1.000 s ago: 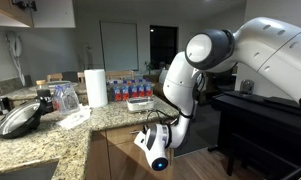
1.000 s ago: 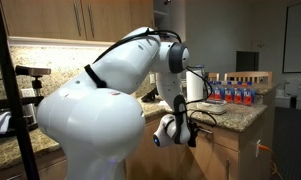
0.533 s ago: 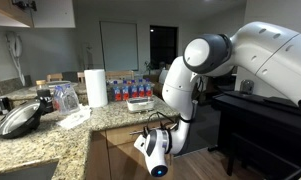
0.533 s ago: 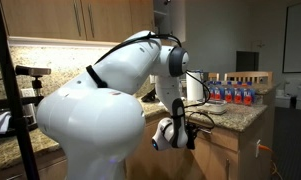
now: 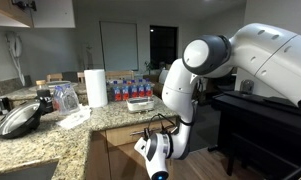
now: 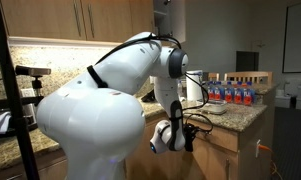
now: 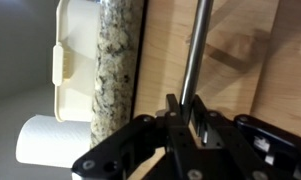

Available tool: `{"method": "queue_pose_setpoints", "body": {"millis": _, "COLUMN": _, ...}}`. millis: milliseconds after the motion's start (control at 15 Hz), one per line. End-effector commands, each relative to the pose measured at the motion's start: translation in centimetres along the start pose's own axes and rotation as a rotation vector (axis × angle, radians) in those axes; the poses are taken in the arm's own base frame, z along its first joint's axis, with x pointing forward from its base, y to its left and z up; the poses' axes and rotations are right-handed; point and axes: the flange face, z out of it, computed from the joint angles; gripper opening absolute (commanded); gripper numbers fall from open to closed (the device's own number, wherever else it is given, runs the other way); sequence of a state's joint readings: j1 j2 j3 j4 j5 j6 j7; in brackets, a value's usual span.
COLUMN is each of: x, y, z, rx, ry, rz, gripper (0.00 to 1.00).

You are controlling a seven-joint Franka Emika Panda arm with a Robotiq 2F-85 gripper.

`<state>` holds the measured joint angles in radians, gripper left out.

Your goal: Open the drawer

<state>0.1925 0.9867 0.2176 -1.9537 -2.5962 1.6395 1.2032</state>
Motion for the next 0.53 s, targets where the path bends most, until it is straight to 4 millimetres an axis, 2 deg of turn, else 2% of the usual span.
{"method": "queue_pose_setpoints", "body": {"millis": 0, "x": 1.7, "y": -1.4, "z": -7.0, "rx": 0.043, "ry": 0.096, "rz": -0.010, "gripper": 0.10}}
{"method": "queue_pose_setpoints", "body": {"millis": 133, "x": 2.1, "y": -1.5, "z": -8.6, "rx": 0.040, "ry": 0.111, "rz": -0.014, "gripper": 0.10}}
{"method": "queue_pose_setpoints", "body": {"millis": 333, "x": 4.5, "y": -2.8, "z": -13.6, "rx": 0.105, "ry": 0.191, "rz": -0.031, "gripper": 0.10}}
{"method": "queue_pose_setpoints", "body": {"millis": 467, "x": 5.6, "y": -3.1, "z": -15.1, "rx": 0.133, "ry": 0.217, "rz": -0.040, "gripper": 0.08}}
